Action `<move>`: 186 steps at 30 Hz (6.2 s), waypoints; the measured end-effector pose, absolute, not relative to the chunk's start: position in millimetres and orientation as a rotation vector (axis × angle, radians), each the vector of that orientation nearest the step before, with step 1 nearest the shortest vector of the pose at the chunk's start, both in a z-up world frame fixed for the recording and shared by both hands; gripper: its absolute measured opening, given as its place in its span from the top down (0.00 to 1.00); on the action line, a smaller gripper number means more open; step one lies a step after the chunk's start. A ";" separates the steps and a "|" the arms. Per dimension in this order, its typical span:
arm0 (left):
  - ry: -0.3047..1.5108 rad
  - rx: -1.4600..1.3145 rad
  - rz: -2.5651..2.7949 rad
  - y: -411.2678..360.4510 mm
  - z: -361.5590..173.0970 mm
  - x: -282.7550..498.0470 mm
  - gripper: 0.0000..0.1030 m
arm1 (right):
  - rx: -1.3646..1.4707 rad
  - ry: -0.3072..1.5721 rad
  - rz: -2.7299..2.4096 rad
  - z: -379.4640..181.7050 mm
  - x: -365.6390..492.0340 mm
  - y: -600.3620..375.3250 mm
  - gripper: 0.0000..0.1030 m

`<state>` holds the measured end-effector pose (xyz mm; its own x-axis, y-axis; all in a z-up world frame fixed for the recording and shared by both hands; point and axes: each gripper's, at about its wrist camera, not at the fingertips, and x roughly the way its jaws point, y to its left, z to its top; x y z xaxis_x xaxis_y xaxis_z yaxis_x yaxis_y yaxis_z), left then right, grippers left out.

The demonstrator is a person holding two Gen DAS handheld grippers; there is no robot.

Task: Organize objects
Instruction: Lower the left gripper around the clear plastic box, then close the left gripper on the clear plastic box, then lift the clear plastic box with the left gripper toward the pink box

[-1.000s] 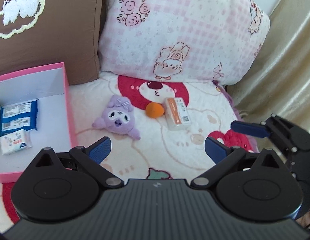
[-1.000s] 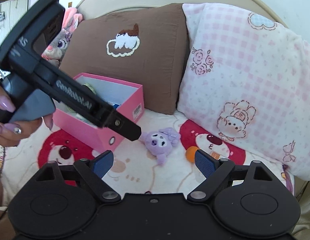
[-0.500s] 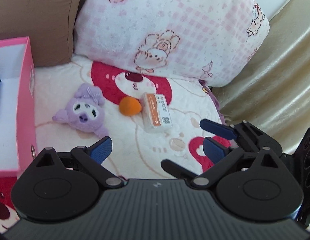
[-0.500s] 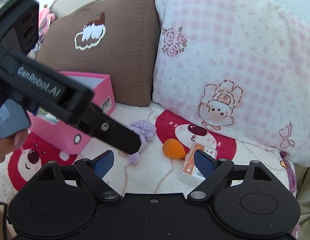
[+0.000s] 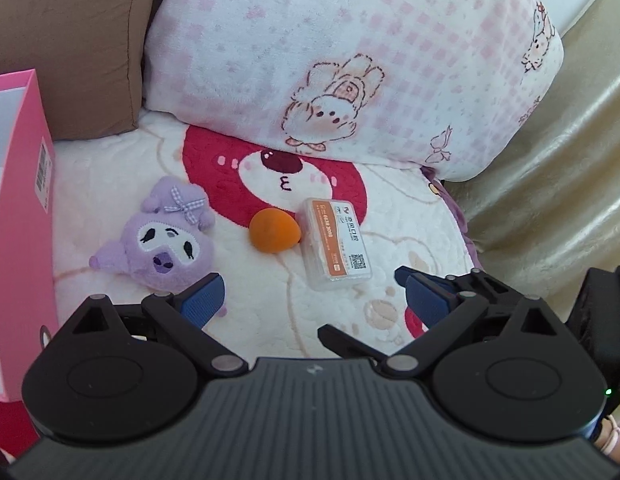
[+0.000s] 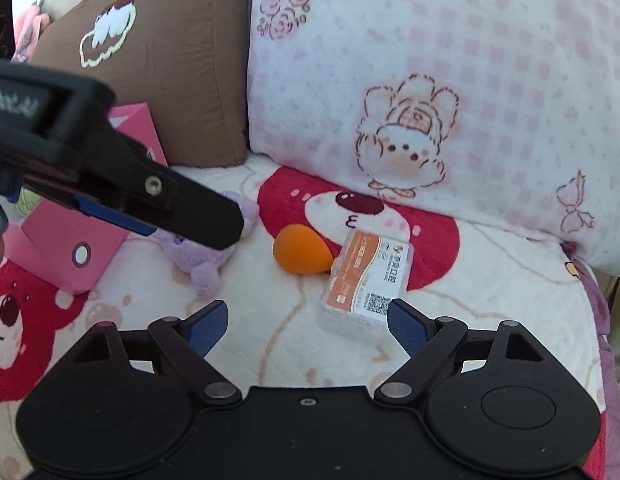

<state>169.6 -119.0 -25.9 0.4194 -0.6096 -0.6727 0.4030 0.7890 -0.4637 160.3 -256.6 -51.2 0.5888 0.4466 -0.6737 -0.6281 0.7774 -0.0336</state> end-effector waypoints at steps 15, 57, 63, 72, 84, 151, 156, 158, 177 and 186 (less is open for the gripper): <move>0.962 -0.209 -0.643 -143.9 -57.4 182.8 0.12 | -0.391 0.717 0.588 -73.8 166.9 -246.3 0.13; 1.035 -0.258 -0.797 -181.1 -100.6 184.1 0.54 | -0.213 0.784 0.633 -94.5 191.8 -284.5 0.28; 1.072 -0.288 -0.813 -168.0 -99.4 167.9 0.54 | -0.241 0.830 0.744 -91.2 184.2 -290.4 0.26; 1.105 -0.402 -0.701 -150.0 -121.3 191.9 0.55 | -0.146 0.843 0.733 -91.7 192.6 -290.8 0.24; 1.074 -0.426 -0.686 -157.8 -121.3 197.0 0.68 | -0.021 0.838 0.704 -103.3 208.2 -295.9 0.27; 1.088 -0.360 -0.806 -114.5 -52.4 108.9 0.67 | -0.115 0.964 0.639 -23.6 115.0 -289.7 0.33; 1.083 -0.360 -0.817 -100.4 -34.3 94.4 0.67 | -0.122 0.943 0.678 -6.3 98.3 -287.6 0.33; 1.080 -0.349 -0.810 -94.9 -27.8 87.5 0.67 | -0.132 0.939 0.693 -0.7 90.5 -284.7 0.33; 1.022 -0.263 -0.735 -36.8 18.7 36.7 0.66 | -0.159 0.919 0.789 31.2 32.8 -245.9 0.32; 1.018 -0.240 -0.706 -13.4 29.2 22.0 0.65 | -0.206 0.876 0.824 38.5 11.4 -225.8 0.33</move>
